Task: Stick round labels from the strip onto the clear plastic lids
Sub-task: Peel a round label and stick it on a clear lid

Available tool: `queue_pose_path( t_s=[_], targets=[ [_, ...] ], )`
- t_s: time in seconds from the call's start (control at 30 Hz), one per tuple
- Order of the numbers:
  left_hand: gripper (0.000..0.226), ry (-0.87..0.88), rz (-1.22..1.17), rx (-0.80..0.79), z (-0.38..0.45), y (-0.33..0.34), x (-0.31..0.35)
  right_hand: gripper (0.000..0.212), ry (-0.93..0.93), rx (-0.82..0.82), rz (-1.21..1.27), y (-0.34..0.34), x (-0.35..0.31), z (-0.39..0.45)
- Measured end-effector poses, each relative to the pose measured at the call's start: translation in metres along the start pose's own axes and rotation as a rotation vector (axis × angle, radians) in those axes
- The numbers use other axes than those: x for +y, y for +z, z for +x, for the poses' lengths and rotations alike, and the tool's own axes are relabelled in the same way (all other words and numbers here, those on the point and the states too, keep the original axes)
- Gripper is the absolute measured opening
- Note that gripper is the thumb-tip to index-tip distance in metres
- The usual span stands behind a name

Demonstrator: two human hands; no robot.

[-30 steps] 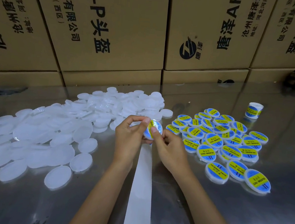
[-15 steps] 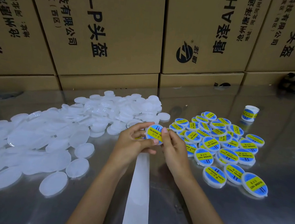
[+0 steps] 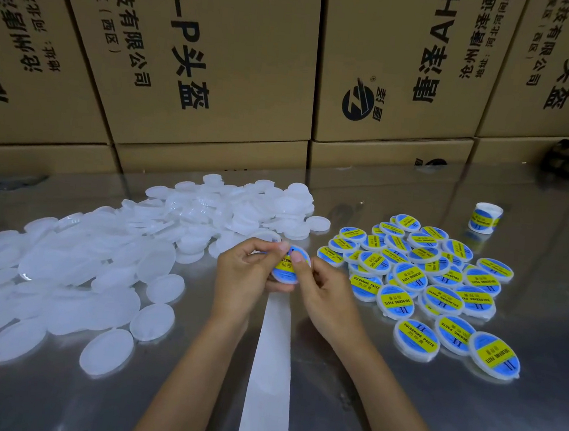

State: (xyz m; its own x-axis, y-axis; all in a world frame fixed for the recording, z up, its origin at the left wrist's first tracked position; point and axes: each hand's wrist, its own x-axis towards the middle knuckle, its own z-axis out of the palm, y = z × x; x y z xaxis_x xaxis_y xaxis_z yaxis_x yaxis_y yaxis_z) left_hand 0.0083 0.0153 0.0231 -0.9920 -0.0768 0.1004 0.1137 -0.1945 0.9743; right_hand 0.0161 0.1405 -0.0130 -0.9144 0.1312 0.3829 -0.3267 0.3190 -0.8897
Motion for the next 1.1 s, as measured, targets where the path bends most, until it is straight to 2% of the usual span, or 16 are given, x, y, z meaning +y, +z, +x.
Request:
queue_pose_path(
  t_s=[0.1, 0.27, 0.5, 0.83, 0.93, 1.1],
  targets=[
    [0.02, 0.025, 0.007, -0.003, -0.0007, 0.0011, -0.0017, 0.049, 0.005, 0.013, -0.047, -0.0003, 0.003, 0.001],
    [0.018, 0.013, 0.058, -0.114, 0.0, 0.0, -0.0012, 0.047, 0.043, 0.043, -0.058, -0.0026, 0.0031, 0.0012],
    [0.049, -0.025, 0.096, -0.31, -0.0034, 0.0011, 0.0005, 0.045, 0.089, 0.091, 0.034, -0.0061, 0.0029, 0.003],
    [0.015, 0.024, 0.119, -0.101, -0.0007, -0.0014, 0.0023, 0.06, 0.006, -0.048, 0.006, -0.0032, -0.0003, -0.0011],
    [0.009, 0.024, 0.1, -0.059, -0.0002, -0.0023, 0.0023, 0.06, -0.002, -0.032, -0.038, -0.0007, -0.001, -0.0019],
    [0.008, 0.033, 0.069, -0.095, -0.0009, -0.0019, 0.0023, 0.061, 0.024, 0.084, -0.12, -0.0024, 0.003, 0.0005]
  ],
)
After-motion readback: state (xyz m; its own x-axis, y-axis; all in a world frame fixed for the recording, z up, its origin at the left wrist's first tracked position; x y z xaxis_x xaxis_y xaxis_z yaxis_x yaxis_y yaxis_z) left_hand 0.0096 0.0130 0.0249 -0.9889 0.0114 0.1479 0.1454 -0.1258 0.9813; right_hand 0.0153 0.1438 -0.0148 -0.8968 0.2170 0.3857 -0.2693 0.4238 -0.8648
